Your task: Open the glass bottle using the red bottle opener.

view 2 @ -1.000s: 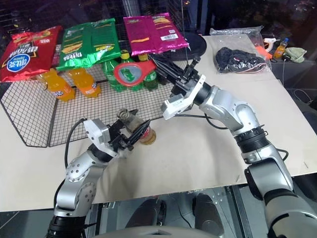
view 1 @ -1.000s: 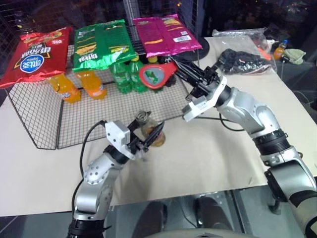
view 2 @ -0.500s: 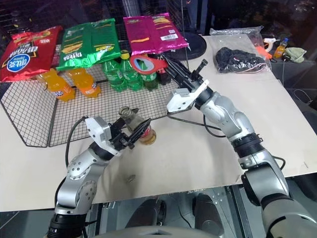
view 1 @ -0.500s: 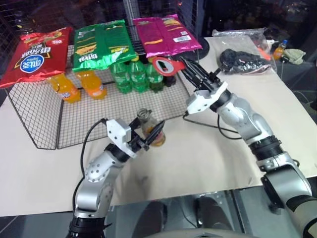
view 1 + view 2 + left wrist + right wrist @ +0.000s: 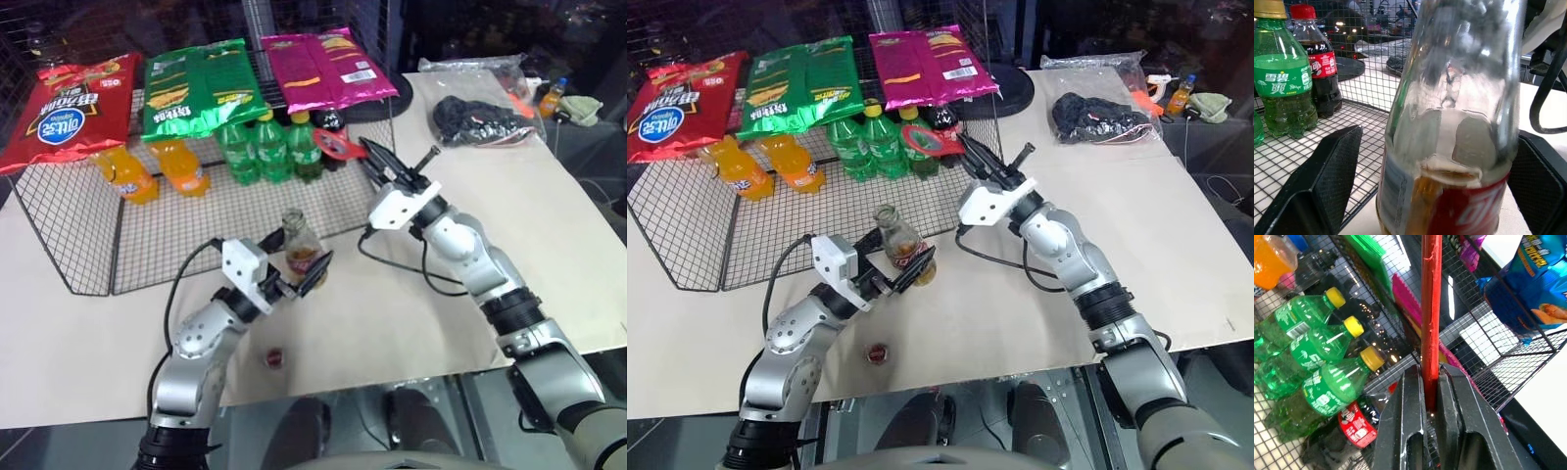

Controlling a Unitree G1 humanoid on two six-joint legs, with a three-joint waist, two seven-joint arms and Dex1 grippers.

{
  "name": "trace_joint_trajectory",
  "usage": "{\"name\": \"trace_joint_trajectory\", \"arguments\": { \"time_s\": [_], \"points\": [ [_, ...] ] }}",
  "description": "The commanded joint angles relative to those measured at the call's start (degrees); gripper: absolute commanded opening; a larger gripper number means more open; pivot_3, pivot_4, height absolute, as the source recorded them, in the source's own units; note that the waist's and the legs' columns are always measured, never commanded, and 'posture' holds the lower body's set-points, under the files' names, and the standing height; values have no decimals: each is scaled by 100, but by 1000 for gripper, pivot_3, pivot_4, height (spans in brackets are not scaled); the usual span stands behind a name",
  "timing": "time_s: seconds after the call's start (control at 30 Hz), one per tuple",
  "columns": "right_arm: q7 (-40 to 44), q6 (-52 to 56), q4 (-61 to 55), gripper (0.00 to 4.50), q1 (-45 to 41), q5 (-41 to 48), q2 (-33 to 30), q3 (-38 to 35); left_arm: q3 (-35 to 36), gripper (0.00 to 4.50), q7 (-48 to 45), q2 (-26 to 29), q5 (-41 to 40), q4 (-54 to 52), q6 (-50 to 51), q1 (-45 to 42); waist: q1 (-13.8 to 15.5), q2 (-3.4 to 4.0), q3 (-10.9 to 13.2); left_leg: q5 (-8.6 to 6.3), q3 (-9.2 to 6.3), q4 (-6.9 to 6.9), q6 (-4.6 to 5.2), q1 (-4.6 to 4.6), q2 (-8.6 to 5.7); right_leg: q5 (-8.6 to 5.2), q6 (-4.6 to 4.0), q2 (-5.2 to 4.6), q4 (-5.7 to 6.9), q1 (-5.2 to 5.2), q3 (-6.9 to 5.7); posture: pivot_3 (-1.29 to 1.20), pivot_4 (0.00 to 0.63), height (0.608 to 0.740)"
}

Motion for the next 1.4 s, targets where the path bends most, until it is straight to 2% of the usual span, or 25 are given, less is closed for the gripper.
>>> {"name": "trace_joint_trajectory", "arguments": {
  "time_s": [0.03,0.2,0.3,0.43,0.57,0.67,0.73,0.77,0.8,0.9,1.0,1.03,1.2,1.4],
  "points": [
    [2,18,-211,0,3,121,3,-156,17,4471,-34,1,-1,-78,-117,-11,0,0,0,0,0,0,0,0,0,0,0,0,0,0,0,0,150,740],
    [117,105,-266,0,122,323,20,-181,49,4471,-110,8,-72,-164,-137,178,0,0,0,0,0,0,0,0,0,0,0,0,0,0,0,0,150,740],
    [690,435,-326,0,420,938,28,-200,137,4471,-196,88,-168,-311,-139,405,1,0,0,0,0,-1,0,-1,1,0,0,-1,-2,0,0,0,150,740],
    [2285,1739,-1067,0,1450,2701,-6,-183,537,4471,-312,335,-427,-598,-93,885,17,0,1,-1,-10,-3,2,-1,6,0,0,-5,-9,7,-6,0,150,740],
    [2869,2998,-2052,0,2268,3436,-95,-164,880,4471,-603,620,-589,-598,-180,1262,10,8,6,-3,-9,-2,5,-2,4,0,0,-17,-9,7,-5,0,150,740],
    [3010,3996,-2635,0,2683,3762,-202,-202,1082,4471,-718,764,-703,-612,-164,1470,16,7,6,-15,-11,-2,26,3,6,0,0,-16,-5,8,-7,0,150,740],
    [3056,4577,-2933,843,2907,3972,-319,-311,1236,4500,-735,817,-744,-591,-147,1616,30,7,6,-15,-16,-2,26,2,6,-1,0,-16,-5,9,-12,0,150,740],
    [3112,4836,-3066,1037,3017,4094,-411,-382,1328,4500,-727,848,-735,-537,-138,1690,38,7,6,-15,-16,-1,26,2,5,0,0,-16,-5,10,-13,0,150,740],
    [3156,5019,-3166,1642,3094,4183,-486,-442,1403,4500,-710,871,-728,-486,-119,1742,41,7,6,-15,-15,0,27,2,4,-1,0,-16,-6,11,-13,0,150,740],
    [3242,5437,-3360,2785,3257,4449,-702,-735,1605,4500,-624,969,-622,-361,-51,1856,62,5,6,-16,-16,1,28,0,1,-1,0,-16,-9,13,-15,0,150,740],
    [3385,5745,-3433,4228,3402,4693,-1007,-1122,1804,4500,-663,1125,-589,-352,14,2060,66,4,7,-16,-17,1,29,1,0,-1,1,-14,-9,13,-18,0,150,740],
    [3440,5725,-3430,4453,3447,4702,-1105,-1212,1854,4500,-665,1170,-566,-357,30,2136,66,4,6,-16,-18,0,29,0,1,-1,1,-13,-9,13,-20,0,150,740],
    [4140,5023,-3129,4453,3861,4890,-1617,-1860,2224,4500,-435,1305,-346,-261,158,2521,67,3,7,-18,-17,-1,30,-1,1,-1,1,-13,-13,14,-20,0,150,740],
    [4976,4192,-2487,4453,4222,5196,-1837,-2522,2444,4500,-487,1319,-297,-208,138,2762,75,1,7,-19,-18,0,33,8,2,-1,2,-13,-17,29,-24,0,150,740]
  ]
}}
